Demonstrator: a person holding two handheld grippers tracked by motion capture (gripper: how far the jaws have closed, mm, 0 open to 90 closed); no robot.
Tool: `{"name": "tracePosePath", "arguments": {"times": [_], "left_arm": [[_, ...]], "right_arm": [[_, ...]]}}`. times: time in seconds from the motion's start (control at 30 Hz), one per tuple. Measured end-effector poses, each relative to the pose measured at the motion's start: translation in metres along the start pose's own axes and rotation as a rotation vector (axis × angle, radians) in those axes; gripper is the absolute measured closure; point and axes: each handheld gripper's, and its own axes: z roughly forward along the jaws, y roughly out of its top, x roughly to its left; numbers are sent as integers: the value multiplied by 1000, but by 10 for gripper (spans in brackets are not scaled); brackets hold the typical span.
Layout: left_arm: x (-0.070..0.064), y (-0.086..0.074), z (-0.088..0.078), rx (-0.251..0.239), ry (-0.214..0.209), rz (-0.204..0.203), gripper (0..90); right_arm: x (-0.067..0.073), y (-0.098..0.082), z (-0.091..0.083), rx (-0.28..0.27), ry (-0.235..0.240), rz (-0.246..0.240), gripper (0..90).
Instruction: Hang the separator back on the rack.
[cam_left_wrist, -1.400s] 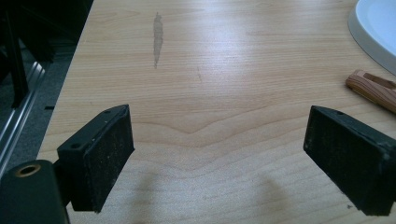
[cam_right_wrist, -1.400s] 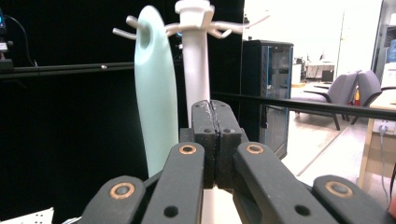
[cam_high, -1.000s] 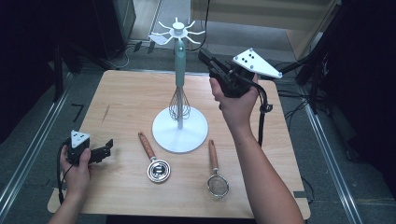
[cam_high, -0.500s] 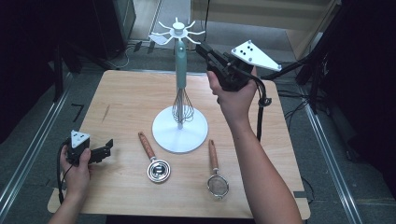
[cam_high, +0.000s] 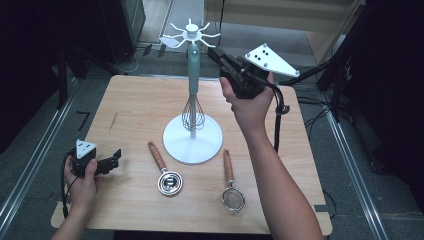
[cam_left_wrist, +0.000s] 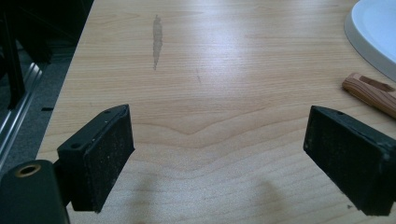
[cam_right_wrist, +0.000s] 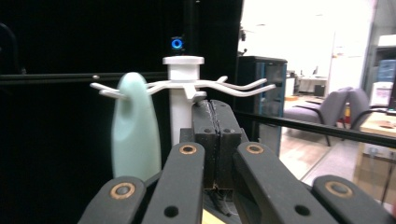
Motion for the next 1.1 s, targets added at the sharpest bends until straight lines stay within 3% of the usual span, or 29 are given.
{"name": "tracePosePath", "arguments": {"times": [0.07, 0.3, 0.4, 0.5, 0.57, 0.8, 1.1], "left_arm": [[0, 0, -2, -10, -1, 1, 91], [-4, -3, -7, -175, -2, -2, 90], [-8, -5, -8, -238, -1, 25, 90], [-12, -6, -9, -286, -36, 50, 73], [-13, -6, -9, -290, -74, 35, 24], [-10, -5, -8, -249, -73, 8, 10], [-8, -4, -8, -241, -73, -15, 10]], "right_arm": [[-3, 1, -2, -9, -2, 18, 900], [0, 7, -9, -31, 16, 2, 900], [2, 7, -10, -30, 29, -6, 900], [4, 7, -11, -30, 41, -13, 900], [6, 7, -11, -29, 48, -12, 900], [14, 6, -10, -27, 75, -22, 900], [23, 4, -7, -14, 92, -39, 900]]}}
